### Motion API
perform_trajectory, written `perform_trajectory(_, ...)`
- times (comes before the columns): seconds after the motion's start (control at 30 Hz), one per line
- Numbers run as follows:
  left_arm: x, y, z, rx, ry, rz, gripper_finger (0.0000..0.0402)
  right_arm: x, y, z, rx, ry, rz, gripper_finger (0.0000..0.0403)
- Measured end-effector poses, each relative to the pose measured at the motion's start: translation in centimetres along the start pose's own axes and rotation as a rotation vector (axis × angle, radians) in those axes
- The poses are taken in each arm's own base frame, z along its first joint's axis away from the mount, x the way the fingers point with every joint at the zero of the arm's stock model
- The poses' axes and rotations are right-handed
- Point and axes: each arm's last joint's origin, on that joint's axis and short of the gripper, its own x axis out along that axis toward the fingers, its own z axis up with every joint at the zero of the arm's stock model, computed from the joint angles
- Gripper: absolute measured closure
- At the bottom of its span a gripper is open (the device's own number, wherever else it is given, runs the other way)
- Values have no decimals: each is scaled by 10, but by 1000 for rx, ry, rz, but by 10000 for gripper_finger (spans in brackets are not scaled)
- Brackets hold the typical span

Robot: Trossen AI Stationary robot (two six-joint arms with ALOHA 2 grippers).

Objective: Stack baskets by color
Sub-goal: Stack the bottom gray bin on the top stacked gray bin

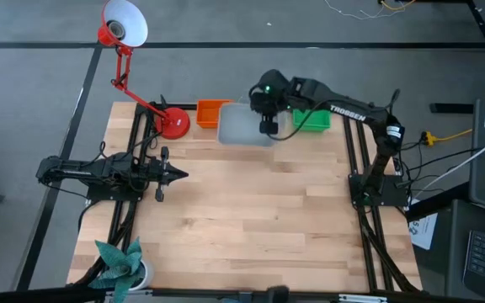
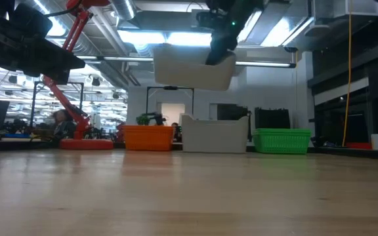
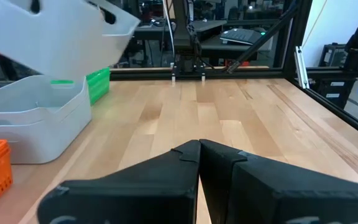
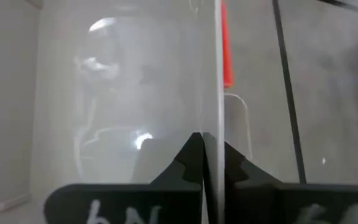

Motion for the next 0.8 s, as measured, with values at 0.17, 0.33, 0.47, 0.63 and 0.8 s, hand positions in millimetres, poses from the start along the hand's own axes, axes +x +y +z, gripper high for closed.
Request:
perform_trajectory(0.17,0,0,0,0,0,0,401,6,-27,-21,65,48,-34,403)
perform_trajectory(0.33,0,0,0,0,0,0,401,19,-45,-48,117,57,43,403)
perform_trajectory(0.47,0,0,0,0,0,0,401,31,-53,-65,101,21,101,403)
perform_trajectory(0.63,0,0,0,0,0,0,401,42,-63,-78,84,-62,106,403)
perform_trajectory(0.8,0,0,0,0,0,0,401,47,-73,-88,49,-85,65,403)
